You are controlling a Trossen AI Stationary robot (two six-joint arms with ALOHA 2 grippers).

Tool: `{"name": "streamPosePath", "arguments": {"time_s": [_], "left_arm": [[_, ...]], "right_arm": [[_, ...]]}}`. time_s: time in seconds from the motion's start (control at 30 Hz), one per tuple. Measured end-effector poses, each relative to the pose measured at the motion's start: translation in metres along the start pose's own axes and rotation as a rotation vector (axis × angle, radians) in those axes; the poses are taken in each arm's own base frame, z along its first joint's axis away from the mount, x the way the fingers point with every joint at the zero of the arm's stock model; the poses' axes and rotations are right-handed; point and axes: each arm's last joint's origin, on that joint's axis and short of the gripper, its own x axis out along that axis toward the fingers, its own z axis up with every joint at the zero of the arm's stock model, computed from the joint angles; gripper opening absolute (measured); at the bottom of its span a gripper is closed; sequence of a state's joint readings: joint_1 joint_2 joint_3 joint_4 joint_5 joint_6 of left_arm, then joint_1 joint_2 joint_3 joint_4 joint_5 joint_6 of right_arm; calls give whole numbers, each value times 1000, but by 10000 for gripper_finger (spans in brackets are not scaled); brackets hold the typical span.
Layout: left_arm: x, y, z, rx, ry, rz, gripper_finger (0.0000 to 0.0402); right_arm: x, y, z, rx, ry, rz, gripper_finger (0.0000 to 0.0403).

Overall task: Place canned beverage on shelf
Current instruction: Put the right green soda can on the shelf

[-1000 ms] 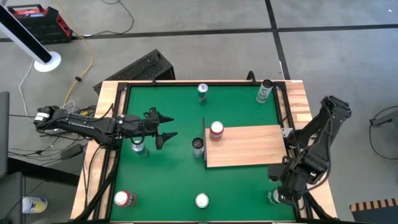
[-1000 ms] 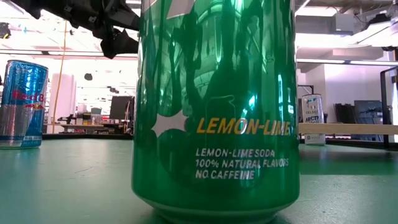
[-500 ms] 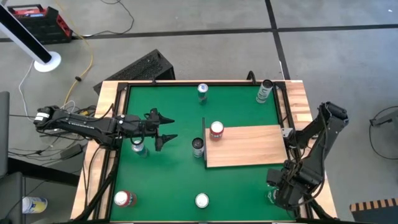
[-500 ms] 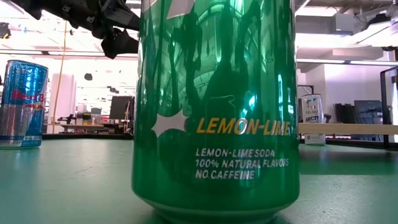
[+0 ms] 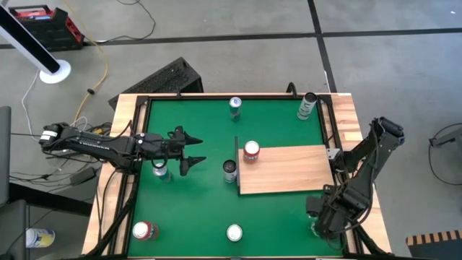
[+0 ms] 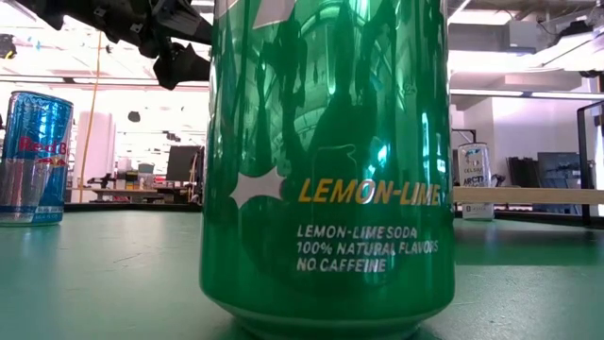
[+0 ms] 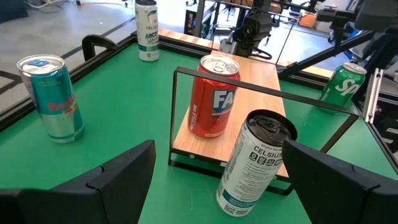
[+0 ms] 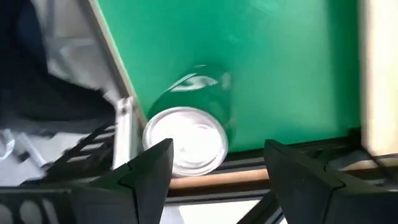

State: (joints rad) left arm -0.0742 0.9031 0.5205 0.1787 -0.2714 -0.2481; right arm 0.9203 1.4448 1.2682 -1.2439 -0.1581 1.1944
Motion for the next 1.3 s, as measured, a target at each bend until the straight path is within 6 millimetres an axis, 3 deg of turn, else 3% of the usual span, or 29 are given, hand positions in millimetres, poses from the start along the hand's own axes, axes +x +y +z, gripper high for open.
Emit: {"name": "streamPosePath", "arguments": {"time_s": [0.3, 0.63, 0.9, 1.3], "left_arm": [[0, 0, 0, 3, 0, 0, 334], [0, 0, -1, 9, 5, 0, 334], [0, 0, -1, 21, 6, -2, 334], [0, 0, 0, -7, 4, 2, 334]], "right_arm": [[-2, -4, 9, 39, 5, 2, 289], [-2, -6, 7, 41, 53, -3, 394], [-1, -1, 0, 62, 70, 20, 371], [3, 5, -17, 114, 29, -8, 373]]}}
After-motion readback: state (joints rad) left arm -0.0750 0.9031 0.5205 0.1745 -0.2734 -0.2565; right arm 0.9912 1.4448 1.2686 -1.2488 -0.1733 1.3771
